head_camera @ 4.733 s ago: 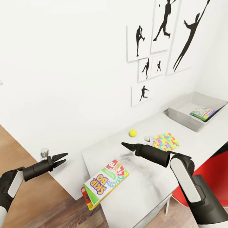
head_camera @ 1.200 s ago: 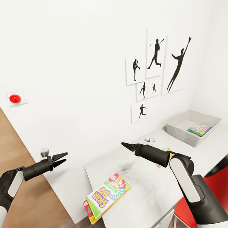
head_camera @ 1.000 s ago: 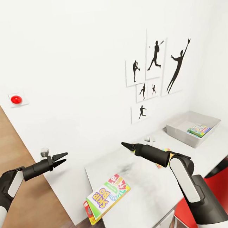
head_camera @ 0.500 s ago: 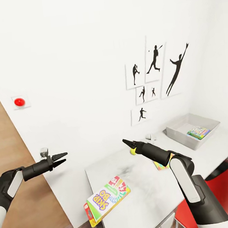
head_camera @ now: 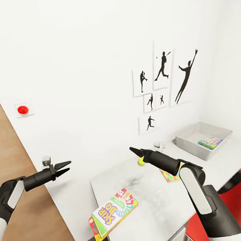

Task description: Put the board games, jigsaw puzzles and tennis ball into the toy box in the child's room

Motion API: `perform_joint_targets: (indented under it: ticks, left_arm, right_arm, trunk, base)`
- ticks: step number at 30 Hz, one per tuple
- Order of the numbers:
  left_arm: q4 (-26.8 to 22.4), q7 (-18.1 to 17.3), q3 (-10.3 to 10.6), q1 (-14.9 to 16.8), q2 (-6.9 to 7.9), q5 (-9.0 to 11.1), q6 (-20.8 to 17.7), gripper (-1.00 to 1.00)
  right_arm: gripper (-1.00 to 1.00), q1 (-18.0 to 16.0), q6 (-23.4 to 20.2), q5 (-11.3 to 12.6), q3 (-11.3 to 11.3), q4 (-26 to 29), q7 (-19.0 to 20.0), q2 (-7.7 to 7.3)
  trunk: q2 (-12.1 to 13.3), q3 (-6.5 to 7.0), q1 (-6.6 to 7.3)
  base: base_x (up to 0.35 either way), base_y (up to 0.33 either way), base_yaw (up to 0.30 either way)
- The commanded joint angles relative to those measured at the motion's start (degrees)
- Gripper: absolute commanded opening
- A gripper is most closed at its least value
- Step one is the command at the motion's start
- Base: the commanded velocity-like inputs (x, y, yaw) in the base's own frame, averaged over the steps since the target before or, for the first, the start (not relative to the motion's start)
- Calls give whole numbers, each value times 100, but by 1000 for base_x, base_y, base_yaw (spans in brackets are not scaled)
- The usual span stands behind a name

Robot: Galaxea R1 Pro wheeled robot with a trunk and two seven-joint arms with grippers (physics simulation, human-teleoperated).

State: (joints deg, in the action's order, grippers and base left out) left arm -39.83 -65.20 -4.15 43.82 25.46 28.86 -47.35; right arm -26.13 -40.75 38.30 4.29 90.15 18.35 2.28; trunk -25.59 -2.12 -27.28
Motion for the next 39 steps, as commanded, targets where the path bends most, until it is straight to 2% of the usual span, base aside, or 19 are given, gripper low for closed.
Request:
perform_joint_targets:
  ticks: [1, 13, 30, 39]
  left_arm:
    - [1, -3, 2, 5, 2, 22, -38, 100]
    - [1, -1, 0, 4, -33, 15, -221, 100]
    - [49, -1, 1, -14, -8, 11, -500, 100]
    - [54, -1, -5, -195, 9, -2, -607, 100]
  right_arm:
    - [100, -6, -30, 3, -7, 3, 11, 3]
    - [100, -6, -30, 10, -3, 3, 11, 9]
    - [100, 41, -64, 28, -12, 7, 11, -18]
    - [100, 188, -86, 35, -8, 19, 11, -5]
  trunk:
    - [-54, -24, -26]
    - [-535, -221, -290]
    - [-1217, -525, -663]
    - [-1217, -525, -663]
  base:
    - [0, 0, 0]
    - [0, 0, 0]
    - [0, 0, 0]
    - [0, 0, 0]
